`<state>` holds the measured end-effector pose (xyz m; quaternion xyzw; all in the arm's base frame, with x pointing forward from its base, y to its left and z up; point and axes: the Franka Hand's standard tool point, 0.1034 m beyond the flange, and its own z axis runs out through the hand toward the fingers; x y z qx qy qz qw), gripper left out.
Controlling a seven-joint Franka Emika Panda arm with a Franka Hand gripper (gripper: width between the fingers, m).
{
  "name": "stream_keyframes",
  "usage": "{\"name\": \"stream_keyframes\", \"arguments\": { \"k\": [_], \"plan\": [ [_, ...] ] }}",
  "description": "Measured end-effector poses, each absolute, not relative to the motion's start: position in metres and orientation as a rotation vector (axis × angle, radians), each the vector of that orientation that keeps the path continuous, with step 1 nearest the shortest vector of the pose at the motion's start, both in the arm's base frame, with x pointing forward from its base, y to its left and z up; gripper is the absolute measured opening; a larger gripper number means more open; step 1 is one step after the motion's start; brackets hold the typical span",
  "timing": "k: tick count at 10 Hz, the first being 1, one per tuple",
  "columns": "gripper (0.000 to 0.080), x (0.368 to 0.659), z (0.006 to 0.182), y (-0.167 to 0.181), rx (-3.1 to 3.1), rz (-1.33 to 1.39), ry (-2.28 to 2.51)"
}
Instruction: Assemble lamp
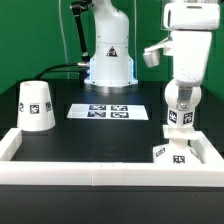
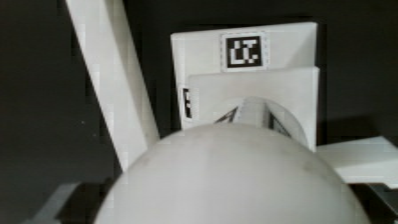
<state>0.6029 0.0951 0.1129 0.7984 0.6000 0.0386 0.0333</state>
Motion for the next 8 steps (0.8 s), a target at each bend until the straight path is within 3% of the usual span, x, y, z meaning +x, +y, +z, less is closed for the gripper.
{"name": "stream_keyframes", "arguments": {
  "k": [8],
  "plan": [
    [0.0574,0.6026,0.113,0.0932,2.913,0.183,1.039]
  ]
}}
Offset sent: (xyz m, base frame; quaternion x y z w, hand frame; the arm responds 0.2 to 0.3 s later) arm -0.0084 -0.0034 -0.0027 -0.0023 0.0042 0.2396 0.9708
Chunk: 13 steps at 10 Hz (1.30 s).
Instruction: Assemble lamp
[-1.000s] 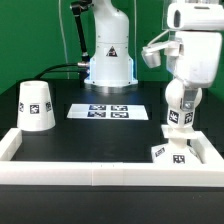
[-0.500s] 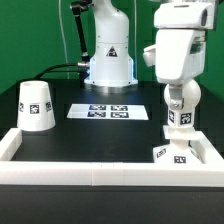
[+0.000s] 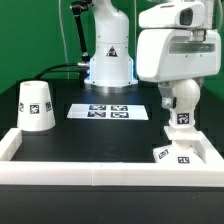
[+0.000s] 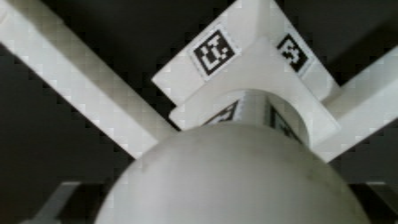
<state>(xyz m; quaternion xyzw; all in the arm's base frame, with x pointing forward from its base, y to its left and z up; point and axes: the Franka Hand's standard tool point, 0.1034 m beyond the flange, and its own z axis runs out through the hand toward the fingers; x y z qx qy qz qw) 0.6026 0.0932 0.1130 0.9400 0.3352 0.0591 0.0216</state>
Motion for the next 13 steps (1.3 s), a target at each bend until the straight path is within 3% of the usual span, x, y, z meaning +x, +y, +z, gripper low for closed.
{"name": "stream_keyframes", "arguments": {
  "k": [7,13],
  "plan": [
    [0.0574,0.601,0.113,0.0898,3.115,0.15,-0.012],
    [0.0574,0.6004,0.1119,0.0875,3.085,0.141,-0.615]
  ]
}}
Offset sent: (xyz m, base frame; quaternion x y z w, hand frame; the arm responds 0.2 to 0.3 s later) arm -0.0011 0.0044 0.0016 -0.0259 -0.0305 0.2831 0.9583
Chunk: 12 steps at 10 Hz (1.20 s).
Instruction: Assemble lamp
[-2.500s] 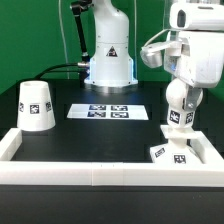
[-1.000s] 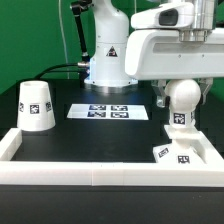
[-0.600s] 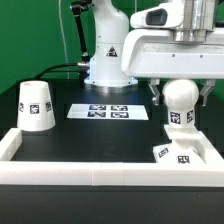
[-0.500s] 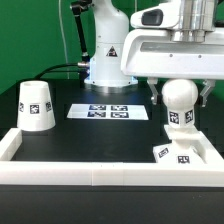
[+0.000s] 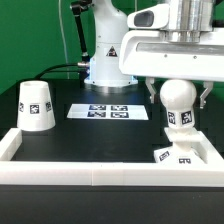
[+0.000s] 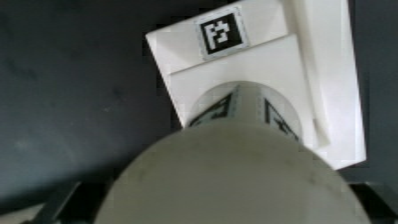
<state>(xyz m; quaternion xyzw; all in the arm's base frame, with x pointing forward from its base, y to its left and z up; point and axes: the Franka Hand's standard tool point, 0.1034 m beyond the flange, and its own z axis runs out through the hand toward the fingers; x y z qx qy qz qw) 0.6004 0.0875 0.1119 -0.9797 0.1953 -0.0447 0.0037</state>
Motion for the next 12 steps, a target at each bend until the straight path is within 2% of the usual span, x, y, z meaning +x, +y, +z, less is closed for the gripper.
{"name": "stream_keyframes", "arguments": {
  "k": [4,8,11,12],
  "plan": [
    [0.0574,0.5973,0.1105,0.0958,-2.84,0.03,1.265],
    [0.0574,0.604,0.1103,0.0944,-2.615,0.192,1.633],
    [0.0574,0.6039,0.1101,0.0959,-2.481,0.215,1.83],
    [0.0641,0.6041,0.1101,0.0968,-2.495,0.212,1.808]
  ]
}}
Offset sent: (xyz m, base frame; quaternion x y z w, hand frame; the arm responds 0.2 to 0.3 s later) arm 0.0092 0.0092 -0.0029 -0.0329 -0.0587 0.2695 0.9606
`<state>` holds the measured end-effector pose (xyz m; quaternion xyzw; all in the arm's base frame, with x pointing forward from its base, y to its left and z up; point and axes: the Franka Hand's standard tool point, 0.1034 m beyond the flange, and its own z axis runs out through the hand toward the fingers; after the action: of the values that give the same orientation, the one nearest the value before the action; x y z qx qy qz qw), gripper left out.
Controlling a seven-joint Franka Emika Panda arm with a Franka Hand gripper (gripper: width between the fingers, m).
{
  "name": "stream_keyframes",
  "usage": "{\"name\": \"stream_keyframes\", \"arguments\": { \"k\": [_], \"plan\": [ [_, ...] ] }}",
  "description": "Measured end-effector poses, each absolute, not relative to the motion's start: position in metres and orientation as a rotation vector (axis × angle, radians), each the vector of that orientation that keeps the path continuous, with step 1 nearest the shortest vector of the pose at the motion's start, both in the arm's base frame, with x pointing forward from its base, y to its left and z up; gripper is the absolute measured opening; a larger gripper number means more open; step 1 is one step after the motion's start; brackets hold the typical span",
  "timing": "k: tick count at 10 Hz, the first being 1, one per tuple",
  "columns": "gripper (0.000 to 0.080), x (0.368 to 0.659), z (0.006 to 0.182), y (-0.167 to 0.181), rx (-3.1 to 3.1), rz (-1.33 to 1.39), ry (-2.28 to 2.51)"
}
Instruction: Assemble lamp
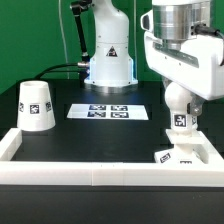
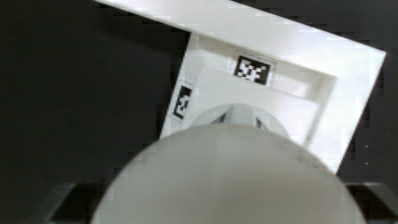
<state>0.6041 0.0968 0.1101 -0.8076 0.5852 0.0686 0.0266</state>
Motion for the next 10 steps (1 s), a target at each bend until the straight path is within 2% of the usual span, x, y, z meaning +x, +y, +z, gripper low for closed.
{"name": "stream_keyframes", "arguments": {
  "k": [1,2,3,6,10],
  "plan": [
    [0.0641,0.605,0.111,0.097,-2.527,0.203,1.754],
    [0.0688,0.607,0.116,0.099,-2.549,0.182,1.707],
    [0.0697,0.607,0.121,0.104,-2.584,0.17,1.641],
    [0.0699,0.6,0.131,0.103,-2.805,0.045,1.132],
    [0.0699,0.596,0.132,0.109,-2.952,-0.051,0.611]
  ]
}}
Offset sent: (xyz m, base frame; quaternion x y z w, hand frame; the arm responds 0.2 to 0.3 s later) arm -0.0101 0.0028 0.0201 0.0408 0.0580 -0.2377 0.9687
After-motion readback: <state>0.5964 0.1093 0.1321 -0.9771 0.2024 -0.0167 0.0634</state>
